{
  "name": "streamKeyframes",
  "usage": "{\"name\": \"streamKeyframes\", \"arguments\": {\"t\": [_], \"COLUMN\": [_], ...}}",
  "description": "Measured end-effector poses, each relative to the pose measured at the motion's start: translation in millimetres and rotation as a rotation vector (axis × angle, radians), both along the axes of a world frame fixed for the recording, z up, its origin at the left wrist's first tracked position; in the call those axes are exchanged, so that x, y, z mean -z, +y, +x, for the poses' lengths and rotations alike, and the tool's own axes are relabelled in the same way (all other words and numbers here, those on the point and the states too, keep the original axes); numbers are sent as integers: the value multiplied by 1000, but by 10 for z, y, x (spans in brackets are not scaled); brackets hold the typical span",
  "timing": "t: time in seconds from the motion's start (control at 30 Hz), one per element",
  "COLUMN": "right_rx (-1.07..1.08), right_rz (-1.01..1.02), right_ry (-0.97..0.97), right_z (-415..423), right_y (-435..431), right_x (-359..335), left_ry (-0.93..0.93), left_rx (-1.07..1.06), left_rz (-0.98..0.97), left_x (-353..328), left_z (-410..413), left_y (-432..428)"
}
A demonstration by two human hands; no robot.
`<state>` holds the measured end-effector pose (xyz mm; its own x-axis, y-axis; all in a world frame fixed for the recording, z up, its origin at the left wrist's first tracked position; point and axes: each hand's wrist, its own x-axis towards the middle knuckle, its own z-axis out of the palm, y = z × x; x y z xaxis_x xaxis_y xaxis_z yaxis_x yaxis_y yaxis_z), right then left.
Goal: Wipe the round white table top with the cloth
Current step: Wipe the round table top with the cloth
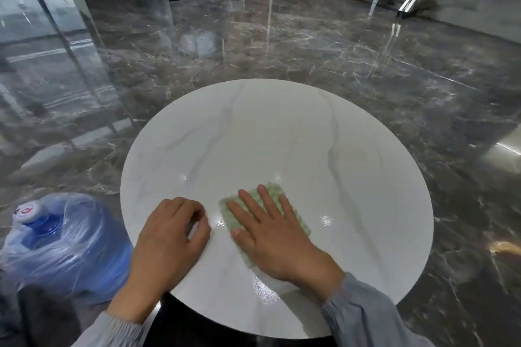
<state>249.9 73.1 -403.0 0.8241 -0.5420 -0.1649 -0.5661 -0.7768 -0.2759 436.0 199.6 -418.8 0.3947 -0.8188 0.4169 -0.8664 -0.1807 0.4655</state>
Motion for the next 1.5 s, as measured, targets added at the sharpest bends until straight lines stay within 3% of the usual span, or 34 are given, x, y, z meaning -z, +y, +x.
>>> {"name": "streamKeyframes", "arguments": {"t": [0.13,0.27,0.43,0.53,0.67,0.83,0.97,1.1,1.3,1.5], "right_rx": [78,223,306,184,47,-29,84,222,296,130], "right_rz": [43,29,-24,-143,-139,-4,49,35,-6,-146], "right_ry": [62,98,152,93,87,12,96,90,118,97], "right_z": [242,-237,-961,-993,-609,83,345,48,-695,-851], "right_y": [-679,-966,-365,211,516,-161,-886,-1132,-567,450], "right_x": [-46,-99,-49,42,66,-16,-100,-82,-64,118], "left_ry": [20,35,39,26,19,7,37,62,59,45], "left_rx": [4,4,1,1,-1,4,10,14,15,4], "left_rz": [6,19,18,9,6,-10,1,22,7,-9], "left_x": [-12,7,29,30,30,21,1,13,10,17], "left_z": [-5,6,8,-1,6,2,7,14,8,-5], "left_y": [7,7,6,-6,-3,3,12,14,9,5]}}
